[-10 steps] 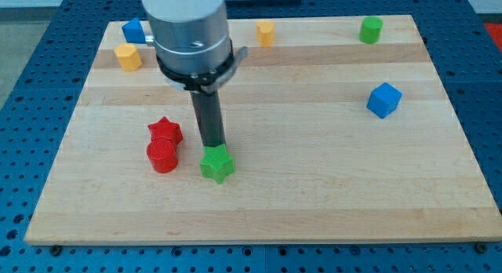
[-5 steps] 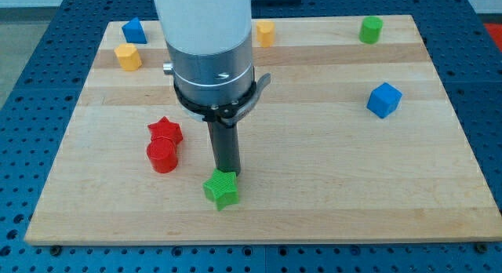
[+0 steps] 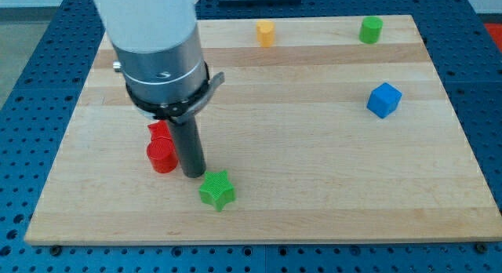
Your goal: Push the green star to the bottom center
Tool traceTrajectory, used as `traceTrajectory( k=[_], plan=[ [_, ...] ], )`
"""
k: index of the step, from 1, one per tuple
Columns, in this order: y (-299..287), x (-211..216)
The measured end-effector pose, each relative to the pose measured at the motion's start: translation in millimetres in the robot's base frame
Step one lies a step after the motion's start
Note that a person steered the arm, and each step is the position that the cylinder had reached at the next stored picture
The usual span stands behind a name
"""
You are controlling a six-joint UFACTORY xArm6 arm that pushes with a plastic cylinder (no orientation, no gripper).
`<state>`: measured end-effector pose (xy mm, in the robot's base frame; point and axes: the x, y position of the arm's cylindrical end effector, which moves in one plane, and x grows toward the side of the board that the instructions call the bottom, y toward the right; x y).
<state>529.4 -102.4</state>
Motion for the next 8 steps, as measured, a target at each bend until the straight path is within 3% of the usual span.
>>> traceTrajectory(
  k=[2, 4, 6, 8],
  plan=[
    [-13, 14],
    [21, 46],
    [56, 49],
    [45, 49]
  ],
)
